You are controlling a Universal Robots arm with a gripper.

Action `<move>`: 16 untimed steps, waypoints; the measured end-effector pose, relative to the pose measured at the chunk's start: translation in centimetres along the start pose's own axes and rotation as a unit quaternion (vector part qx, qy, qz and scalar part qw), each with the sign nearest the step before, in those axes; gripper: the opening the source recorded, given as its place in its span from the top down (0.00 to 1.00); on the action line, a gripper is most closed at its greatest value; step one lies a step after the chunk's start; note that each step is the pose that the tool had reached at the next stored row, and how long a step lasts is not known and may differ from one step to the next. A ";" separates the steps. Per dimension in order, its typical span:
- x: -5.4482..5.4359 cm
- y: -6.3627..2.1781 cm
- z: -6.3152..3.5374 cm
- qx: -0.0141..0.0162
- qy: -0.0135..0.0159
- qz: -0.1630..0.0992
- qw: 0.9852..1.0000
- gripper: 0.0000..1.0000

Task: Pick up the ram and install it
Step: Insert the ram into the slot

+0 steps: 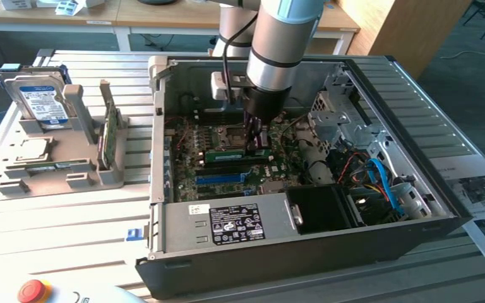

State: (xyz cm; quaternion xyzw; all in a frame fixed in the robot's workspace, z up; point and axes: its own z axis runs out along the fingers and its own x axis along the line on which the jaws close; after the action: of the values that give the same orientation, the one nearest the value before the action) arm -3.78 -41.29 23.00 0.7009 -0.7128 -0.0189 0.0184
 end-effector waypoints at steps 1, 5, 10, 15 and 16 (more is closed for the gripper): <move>0.0 0.00 0.00 0.000 0.000 0.000 1.000 0.88; 0.0 -0.01 0.00 0.000 0.000 0.000 1.000 0.88; 0.0 -0.01 0.05 0.000 0.000 0.000 1.000 0.88; 0.0 -0.01 0.06 0.000 0.000 0.001 1.000 0.88; 0.0 -0.04 0.06 0.000 0.000 0.001 1.000 0.88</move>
State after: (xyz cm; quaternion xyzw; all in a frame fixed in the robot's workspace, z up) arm -3.74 -41.29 22.94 0.7005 -0.7132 -0.0195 0.0183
